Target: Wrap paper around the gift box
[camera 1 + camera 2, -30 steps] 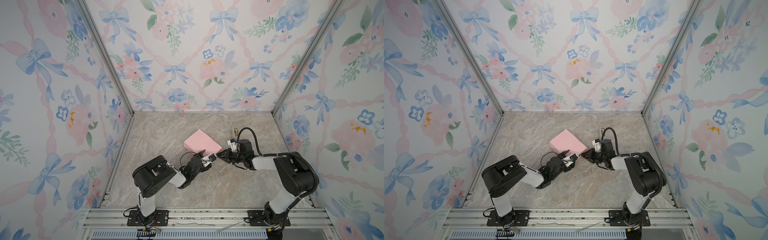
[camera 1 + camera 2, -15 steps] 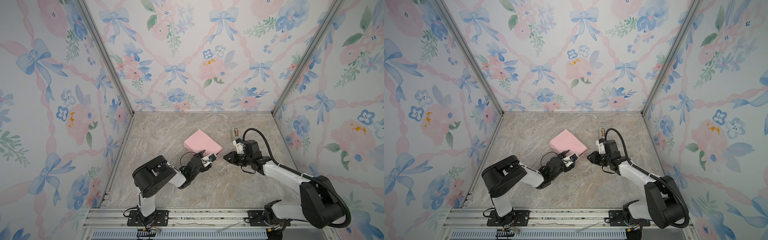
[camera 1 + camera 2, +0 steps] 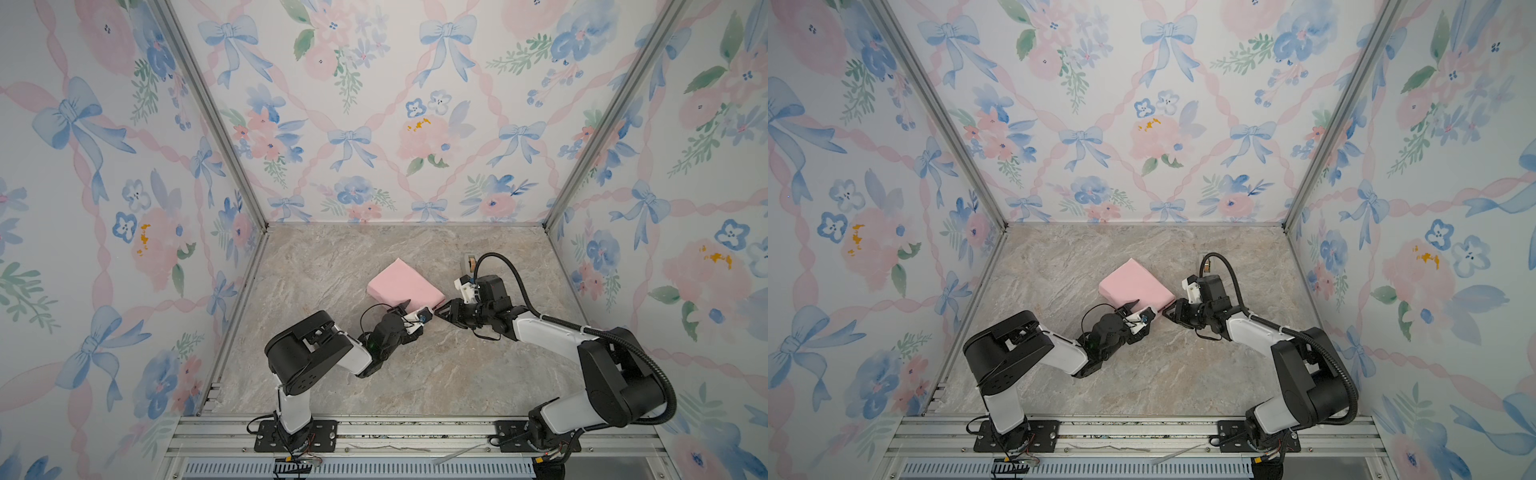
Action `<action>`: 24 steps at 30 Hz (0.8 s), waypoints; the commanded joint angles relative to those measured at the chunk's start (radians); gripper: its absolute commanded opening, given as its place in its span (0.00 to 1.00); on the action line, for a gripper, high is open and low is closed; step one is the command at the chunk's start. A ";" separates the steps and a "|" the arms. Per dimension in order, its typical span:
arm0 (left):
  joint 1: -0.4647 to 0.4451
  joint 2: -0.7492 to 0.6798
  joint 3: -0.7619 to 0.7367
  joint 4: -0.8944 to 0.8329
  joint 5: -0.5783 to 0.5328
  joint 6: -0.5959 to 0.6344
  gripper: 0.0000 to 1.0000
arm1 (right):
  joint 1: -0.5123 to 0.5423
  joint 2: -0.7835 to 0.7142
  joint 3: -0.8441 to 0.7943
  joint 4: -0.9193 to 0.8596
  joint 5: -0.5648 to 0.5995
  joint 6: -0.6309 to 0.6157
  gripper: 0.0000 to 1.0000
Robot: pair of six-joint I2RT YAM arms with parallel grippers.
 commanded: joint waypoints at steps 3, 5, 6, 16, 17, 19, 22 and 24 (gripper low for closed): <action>-0.017 0.016 -0.022 -0.086 0.028 -0.034 0.67 | -0.006 0.026 0.040 0.062 -0.033 0.043 0.27; -0.017 0.016 -0.023 -0.085 0.027 -0.032 0.67 | -0.011 0.032 0.042 0.061 -0.029 0.049 0.27; -0.017 0.016 -0.024 -0.084 0.026 -0.034 0.68 | -0.013 0.035 0.043 0.055 -0.026 0.049 0.27; -0.017 0.016 -0.022 -0.084 0.027 -0.033 0.67 | -0.026 0.053 0.050 0.035 -0.015 0.059 0.23; -0.017 0.016 -0.022 -0.084 0.027 -0.034 0.67 | -0.027 0.055 0.050 0.042 -0.021 0.061 0.19; -0.017 0.015 -0.020 -0.084 0.025 -0.034 0.67 | -0.028 0.056 0.048 0.065 -0.035 0.073 0.10; -0.017 0.018 -0.019 -0.085 0.023 -0.031 0.67 | -0.029 0.051 0.041 0.088 -0.054 0.083 0.02; -0.017 0.019 -0.019 -0.085 0.022 -0.032 0.68 | -0.029 0.042 0.034 0.100 -0.062 0.089 0.00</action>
